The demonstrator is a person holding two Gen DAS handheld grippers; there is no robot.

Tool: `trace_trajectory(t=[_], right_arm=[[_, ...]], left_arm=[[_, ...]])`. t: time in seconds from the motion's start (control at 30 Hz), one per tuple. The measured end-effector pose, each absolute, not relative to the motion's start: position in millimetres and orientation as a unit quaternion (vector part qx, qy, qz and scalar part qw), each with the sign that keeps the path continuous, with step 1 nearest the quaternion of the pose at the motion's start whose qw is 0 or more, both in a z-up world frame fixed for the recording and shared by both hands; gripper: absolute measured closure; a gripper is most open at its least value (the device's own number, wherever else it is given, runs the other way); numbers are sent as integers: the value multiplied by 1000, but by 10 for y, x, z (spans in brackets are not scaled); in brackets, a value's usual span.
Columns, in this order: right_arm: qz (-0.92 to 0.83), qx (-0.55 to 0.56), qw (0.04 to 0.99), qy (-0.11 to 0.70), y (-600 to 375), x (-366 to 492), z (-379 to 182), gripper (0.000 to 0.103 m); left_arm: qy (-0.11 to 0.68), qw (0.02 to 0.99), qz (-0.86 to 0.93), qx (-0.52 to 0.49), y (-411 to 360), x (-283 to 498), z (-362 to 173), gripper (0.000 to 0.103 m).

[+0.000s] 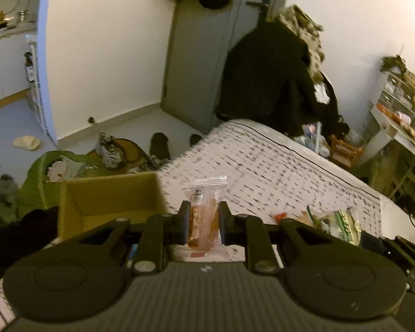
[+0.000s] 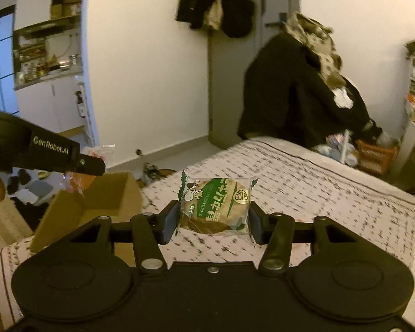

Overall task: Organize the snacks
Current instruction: 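Carry both held packets over the cardboard box with both grippers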

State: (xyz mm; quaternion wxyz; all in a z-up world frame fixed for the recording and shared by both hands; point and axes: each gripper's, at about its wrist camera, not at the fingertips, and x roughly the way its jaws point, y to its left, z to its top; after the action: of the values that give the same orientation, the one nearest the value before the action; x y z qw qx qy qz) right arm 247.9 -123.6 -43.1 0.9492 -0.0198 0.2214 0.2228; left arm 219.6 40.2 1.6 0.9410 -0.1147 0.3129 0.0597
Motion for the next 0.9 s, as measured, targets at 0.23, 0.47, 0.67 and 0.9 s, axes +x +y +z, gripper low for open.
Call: trace_trajectory(t=[0.23,0.47,0.67,0.9], right_arm=[[254,-23,944,208,-1047,2433,-380,52],[282,-31,937,204,-846,2404,-387,52],[296,-45,932,204,-673,2367,-411,52],[305,-44,928,208,-567,2375,-471,52]], left_arm=[[305,939,93,-126,798,2033,121,84],[298,937,117,-137,1098,1946,180,84],[299,934,130,-145,1281,1911,144,84],[311,926,138,-164,1402,1960,-32,84]])
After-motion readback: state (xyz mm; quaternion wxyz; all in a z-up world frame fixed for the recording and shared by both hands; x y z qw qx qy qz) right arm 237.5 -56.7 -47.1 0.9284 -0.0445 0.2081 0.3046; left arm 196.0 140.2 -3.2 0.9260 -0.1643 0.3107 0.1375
